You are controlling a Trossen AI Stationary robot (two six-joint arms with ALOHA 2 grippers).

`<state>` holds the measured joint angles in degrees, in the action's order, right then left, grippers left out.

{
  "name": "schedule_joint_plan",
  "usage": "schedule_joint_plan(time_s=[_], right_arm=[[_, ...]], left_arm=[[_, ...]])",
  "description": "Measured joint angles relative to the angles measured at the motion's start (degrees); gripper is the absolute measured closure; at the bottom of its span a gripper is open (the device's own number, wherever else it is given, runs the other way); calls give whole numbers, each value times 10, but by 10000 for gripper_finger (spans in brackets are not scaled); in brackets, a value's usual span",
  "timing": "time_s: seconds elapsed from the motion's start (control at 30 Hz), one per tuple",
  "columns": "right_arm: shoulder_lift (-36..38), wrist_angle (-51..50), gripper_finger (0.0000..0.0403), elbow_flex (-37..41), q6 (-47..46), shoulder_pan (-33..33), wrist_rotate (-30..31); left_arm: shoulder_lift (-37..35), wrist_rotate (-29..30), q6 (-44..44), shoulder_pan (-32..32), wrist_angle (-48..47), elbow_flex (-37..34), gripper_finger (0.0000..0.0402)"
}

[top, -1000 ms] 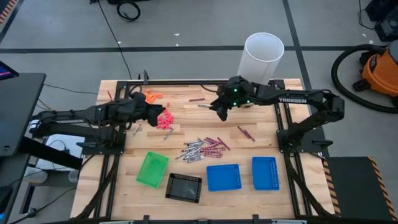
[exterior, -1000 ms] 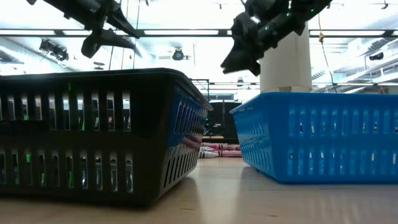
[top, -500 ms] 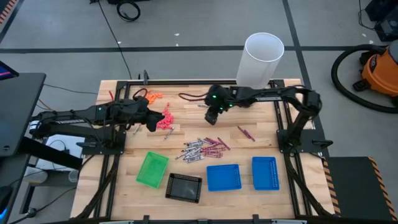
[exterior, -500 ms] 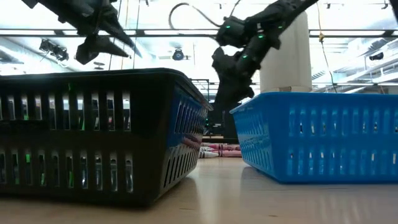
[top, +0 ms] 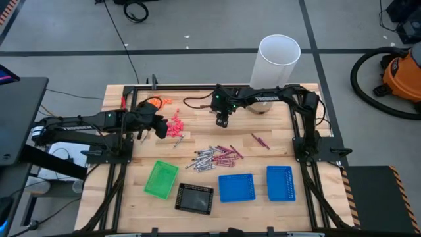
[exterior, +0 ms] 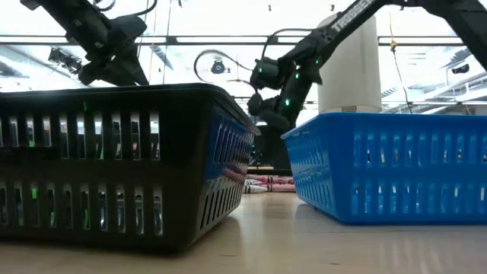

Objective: Sort crayons
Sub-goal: Put the black crayons into the left blue basket

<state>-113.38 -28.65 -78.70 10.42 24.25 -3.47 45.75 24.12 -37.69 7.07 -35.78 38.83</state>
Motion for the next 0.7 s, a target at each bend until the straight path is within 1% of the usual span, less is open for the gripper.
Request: schedule_joint_plan(time_s=[0.1, 0.3, 0.43, 0.6, 0.7], right_arm=[[-16, 6, 218, 0, 39, 9, -5], [-19, 16, 222, 0, 44, 37, -23], [-19, 17, 236, 1, 47, 50, -54], [-37, 27, 255, 3, 51, 51, -67], [-47, 24, 266, 2, 52, 46, -56]], left_arm=[[1, 3, -2, 0, 0, 0, 246], [-1, 2, -9, -9, -4, 0, 246], [-1, 2, -4, -9, -6, 0, 246], [-1, 2, -2, -9, -6, 0, 246], [-1, 1, -2, -9, -6, 0, 246]])
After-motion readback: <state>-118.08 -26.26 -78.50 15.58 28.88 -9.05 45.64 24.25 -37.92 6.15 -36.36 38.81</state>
